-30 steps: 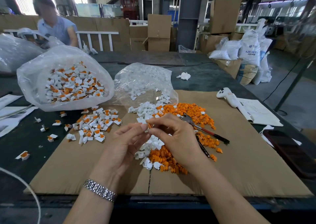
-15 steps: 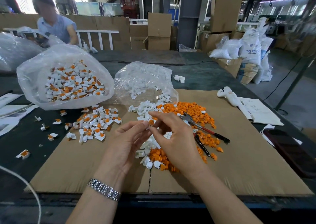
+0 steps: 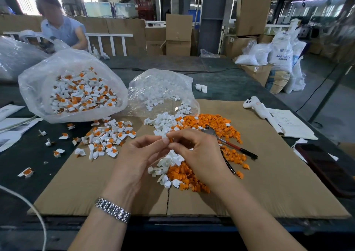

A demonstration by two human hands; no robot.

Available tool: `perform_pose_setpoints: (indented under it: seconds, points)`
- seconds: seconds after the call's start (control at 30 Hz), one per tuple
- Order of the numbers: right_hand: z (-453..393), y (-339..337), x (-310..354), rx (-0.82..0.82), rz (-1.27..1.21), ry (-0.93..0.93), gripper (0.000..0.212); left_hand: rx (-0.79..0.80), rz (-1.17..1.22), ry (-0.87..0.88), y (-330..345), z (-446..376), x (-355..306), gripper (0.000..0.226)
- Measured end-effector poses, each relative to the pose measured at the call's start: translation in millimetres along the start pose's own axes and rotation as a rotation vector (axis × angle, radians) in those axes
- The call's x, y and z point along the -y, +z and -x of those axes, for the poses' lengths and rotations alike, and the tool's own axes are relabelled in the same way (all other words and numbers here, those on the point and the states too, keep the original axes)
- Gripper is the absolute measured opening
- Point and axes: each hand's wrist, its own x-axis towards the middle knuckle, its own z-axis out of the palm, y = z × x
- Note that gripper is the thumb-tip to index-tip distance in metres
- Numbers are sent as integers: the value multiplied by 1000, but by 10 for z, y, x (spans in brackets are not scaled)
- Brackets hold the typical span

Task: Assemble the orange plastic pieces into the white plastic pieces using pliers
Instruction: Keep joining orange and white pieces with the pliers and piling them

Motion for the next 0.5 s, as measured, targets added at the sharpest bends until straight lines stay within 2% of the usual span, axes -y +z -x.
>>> perform_pose_setpoints:
  seconds: [0.1,0.2,0.23,0.3,0.37,0.43,0.5]
  points:
    - [6,13,-6,39,-18,15,26,-33,-35,-2,13,-10,-9,29]
    - [-22,-94,-91,60,-128,113,30,-63,-21,-48,19,-21,-13,24]
    - [-55,-160,-167,10,-45,150,29,-61,-6,-61,17,-22,-15,24]
    - [-134,-340,-354,-42,357,265,37,-57,22,-82,0,-27,-23,26]
    - [-179,-493,-529,45,733,428,46,-58,39,-95,-11,-30,-34,26]
    - [-186,-570,-654,194,883,549,50,-57,41,-102,-7,-34,-30,29]
    - [-191,-587,-714,282,959,561,49,-53,40,-108,7,-39,-20,35]
